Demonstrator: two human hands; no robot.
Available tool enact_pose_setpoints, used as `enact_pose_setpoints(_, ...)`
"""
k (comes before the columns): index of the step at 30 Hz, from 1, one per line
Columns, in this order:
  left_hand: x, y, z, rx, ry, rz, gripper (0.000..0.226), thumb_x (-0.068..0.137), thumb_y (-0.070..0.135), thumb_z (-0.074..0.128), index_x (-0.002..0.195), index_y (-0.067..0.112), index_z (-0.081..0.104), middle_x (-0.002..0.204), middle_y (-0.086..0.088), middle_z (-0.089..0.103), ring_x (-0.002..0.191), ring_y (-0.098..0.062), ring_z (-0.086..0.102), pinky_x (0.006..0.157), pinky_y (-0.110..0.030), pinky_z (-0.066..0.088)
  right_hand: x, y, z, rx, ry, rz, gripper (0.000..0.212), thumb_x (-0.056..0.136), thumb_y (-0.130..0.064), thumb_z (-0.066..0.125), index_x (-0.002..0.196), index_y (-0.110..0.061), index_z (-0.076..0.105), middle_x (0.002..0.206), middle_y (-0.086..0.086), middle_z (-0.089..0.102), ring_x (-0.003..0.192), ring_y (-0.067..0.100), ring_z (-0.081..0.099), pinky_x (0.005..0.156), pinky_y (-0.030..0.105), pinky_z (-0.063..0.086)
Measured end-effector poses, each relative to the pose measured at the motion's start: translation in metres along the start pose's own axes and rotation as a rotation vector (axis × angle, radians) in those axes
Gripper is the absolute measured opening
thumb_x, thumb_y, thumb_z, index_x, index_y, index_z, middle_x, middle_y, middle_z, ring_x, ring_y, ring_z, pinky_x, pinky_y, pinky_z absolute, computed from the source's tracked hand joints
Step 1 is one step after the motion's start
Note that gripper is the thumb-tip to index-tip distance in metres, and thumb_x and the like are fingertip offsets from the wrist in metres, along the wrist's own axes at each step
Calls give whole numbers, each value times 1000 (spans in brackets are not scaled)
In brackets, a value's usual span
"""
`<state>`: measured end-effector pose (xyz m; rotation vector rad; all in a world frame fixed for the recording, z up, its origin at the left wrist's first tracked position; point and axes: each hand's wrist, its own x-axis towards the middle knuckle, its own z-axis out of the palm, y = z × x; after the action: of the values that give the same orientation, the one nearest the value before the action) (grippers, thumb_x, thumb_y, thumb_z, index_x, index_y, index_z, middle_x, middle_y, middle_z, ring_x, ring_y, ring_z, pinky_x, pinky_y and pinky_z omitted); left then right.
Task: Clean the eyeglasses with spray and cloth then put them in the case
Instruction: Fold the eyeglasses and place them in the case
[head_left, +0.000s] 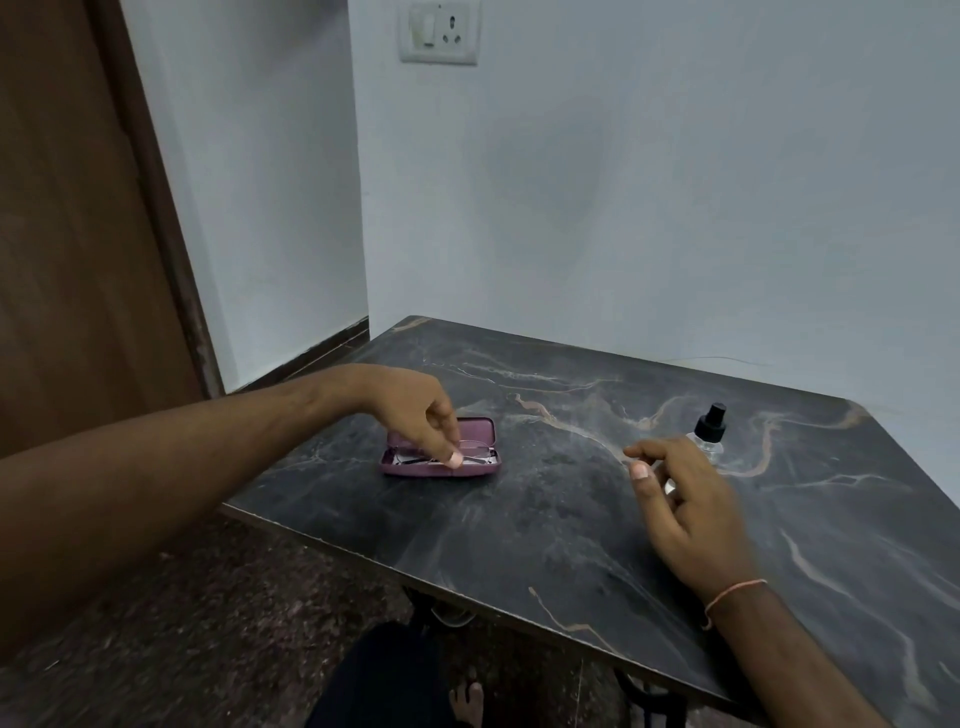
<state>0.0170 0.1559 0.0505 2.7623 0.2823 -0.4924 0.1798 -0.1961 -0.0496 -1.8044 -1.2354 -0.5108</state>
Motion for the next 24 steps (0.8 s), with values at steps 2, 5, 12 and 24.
enact_pose_setpoints(2, -1, -2, 5, 62, 29, 6, 58, 86, 59, 88, 136, 32, 75, 121, 15, 78, 110, -6, 72, 91, -22, 52, 0, 0, 0, 1, -3, 0, 24, 110, -44, 50, 119, -29, 68, 104, -25, 59, 91, 8, 62, 72, 19, 46)
enact_pose_setpoints(5, 2, -6, 12, 84, 83, 23, 60, 84, 52, 92, 138, 30, 74, 123, 12, 76, 100, -1, 69, 77, -15, 46, 0, -1, -1, 1, -6, 2, 24, 110, -45, 49, 118, -31, 67, 105, -27, 58, 91, 8, 62, 74, 14, 44)
enact_pose_setpoints(12, 2, -8, 21, 71, 182, 43, 52, 85, 48, 92, 131, 30, 78, 115, 12, 79, 90, 4, 68, 71, -11, 42, -1, -2, -1, 7, -4, 10, 25, 110, -44, 50, 118, -28, 69, 104, -26, 59, 91, 9, 62, 75, 14, 45)
enact_pose_setpoints(24, -2, 15, 52, 88, 351, 206, 53, 91, 47, 87, 140, 32, 76, 129, 7, 74, 115, -11, 66, 100, -34, 53, 0, -3, 1, -12, 7, 26, 24, 110, -46, 50, 116, -31, 68, 101, -23, 60, 89, 11, 62, 73, 23, 48)
